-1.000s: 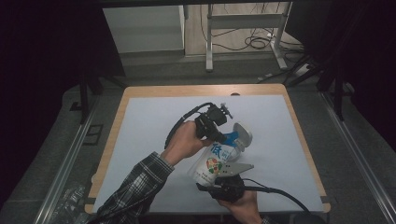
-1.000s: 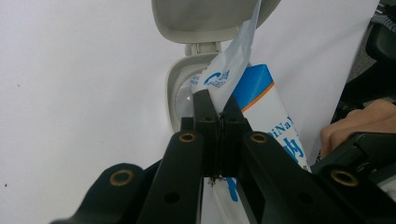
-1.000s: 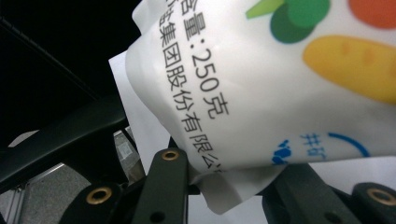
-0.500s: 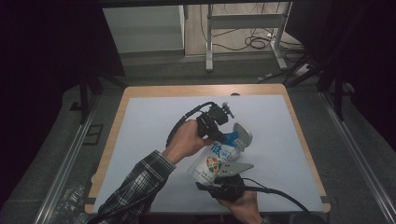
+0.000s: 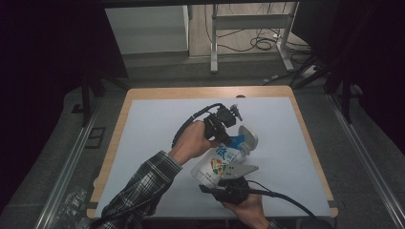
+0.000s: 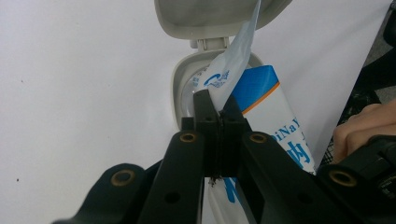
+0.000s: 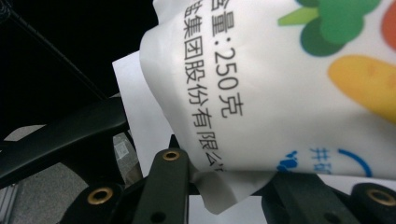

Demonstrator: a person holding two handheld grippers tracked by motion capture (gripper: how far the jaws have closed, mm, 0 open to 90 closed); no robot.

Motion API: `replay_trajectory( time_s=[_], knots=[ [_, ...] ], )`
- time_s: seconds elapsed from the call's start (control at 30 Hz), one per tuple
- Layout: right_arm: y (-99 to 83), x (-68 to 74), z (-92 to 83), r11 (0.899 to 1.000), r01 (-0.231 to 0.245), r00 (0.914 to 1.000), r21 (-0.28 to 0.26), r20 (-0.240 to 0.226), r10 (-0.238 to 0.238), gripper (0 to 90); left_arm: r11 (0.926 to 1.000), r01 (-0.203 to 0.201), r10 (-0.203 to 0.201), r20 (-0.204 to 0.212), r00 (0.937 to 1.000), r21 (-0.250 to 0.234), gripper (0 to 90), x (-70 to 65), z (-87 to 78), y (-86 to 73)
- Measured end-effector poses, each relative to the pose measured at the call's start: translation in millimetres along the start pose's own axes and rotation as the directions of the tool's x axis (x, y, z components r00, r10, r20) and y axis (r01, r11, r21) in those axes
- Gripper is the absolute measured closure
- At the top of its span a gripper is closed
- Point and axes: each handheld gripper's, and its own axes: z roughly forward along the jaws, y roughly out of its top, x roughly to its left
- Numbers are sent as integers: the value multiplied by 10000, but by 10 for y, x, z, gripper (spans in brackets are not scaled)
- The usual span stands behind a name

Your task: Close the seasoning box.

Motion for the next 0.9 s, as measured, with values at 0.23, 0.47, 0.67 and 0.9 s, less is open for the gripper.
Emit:
replay_trajectory(
  time_s=[0.23,0.47,0.67,0.9],
  knots=[
    [29,-6,10,9999,113,9999,20,-72,-113,759,9999,14,-14,-35,10000,153,900,12,21,23],
    [58,-8,10,9999,162,9998,-5,-123,-162,758,9996,12,-11,-35,10000,295,900,18,49,53],
    [73,-16,14,9995,288,9995,-112,-104,-289,759,9993,3,-2,-19,10000,366,900,21,67,72],
    [84,-19,14,9993,323,9994,-192,-120,-326,760,9991,25,-25,0,10000,419,899,29,84,87]
  ],
)
